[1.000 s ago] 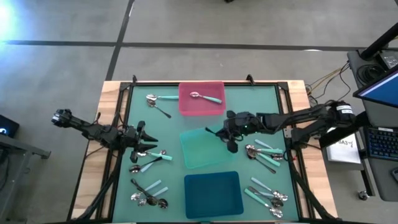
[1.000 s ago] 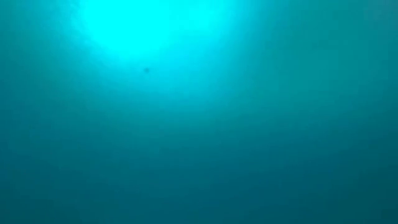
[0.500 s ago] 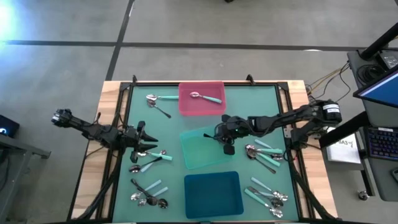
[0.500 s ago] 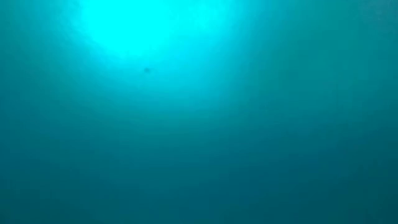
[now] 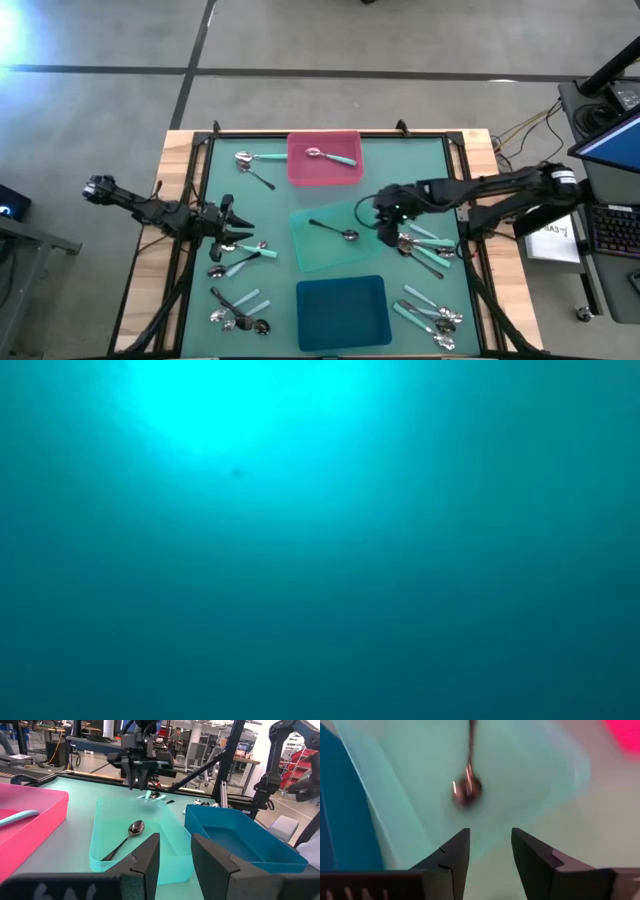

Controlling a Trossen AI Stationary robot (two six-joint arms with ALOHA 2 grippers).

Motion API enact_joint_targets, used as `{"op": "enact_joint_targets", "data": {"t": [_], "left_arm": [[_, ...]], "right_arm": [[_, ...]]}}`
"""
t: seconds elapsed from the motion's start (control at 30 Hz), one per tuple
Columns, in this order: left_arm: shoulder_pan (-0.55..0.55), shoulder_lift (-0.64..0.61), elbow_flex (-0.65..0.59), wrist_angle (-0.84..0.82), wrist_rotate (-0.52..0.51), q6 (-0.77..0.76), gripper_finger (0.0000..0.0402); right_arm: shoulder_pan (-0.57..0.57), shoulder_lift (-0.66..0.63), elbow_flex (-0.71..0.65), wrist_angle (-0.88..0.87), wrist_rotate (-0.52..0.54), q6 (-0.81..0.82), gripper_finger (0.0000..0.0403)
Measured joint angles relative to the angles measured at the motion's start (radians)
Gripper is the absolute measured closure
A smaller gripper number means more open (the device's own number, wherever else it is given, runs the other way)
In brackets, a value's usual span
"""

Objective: Sort silverware by color (type)
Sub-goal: Put the green spoon into the pink bin

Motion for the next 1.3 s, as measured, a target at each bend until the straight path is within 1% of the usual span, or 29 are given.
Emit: {"op": "enact_joint_targets", "data": {"t": [0.17, 0.23, 0.3, 0.43, 0.5, 0.6, 0.8, 0.93, 1.03, 1.3], "left_arm": [[0.000, 0.002, 0.000, 0.002, 0.000, 0.000, 0.0306], [0.000, 0.003, 0.000, 0.001, 0.000, 0.000, 0.0306], [0.000, 0.003, 0.000, 0.002, 0.000, 0.000, 0.0306], [0.000, 0.003, 0.000, 0.001, 0.000, 0.000, 0.0306], [0.000, 0.003, 0.000, 0.001, 0.000, 0.000, 0.0306], [0.000, 0.004, 0.000, 0.002, 0.000, 0.000, 0.0306], [0.000, 0.004, 0.000, 0.001, 0.000, 0.000, 0.0306], [0.000, 0.004, 0.000, 0.001, 0.000, 0.000, 0.0306], [0.000, 0.004, 0.000, 0.001, 0.000, 0.000, 0.0306], [0.000, 0.004, 0.000, 0.001, 0.000, 0.000, 0.0306]], "right_arm": [[0.065, -0.046, -0.001, -0.311, 0.001, 0.191, 0.0276], [0.106, -0.047, -0.007, -0.390, 0.000, 0.270, 0.0280], [0.149, -0.044, -0.014, -0.425, 0.001, 0.321, 0.0282], [0.205, -0.033, -0.034, -0.430, 0.017, 0.365, 0.0282], [0.215, -0.031, -0.046, -0.430, 0.036, 0.378, 0.0280], [0.223, -0.031, -0.083, -0.426, 0.036, 0.399, 0.0280], [0.224, -0.030, -0.181, -0.420, -0.025, 0.456, 0.0281], [0.224, -0.032, -0.207, -0.417, -0.050, 0.476, 0.0276], [0.224, -0.032, -0.219, -0.416, -0.044, 0.467, 0.0273], [0.224, -0.031, -0.236, -0.417, 0.018, 0.446, 0.0273]]}}
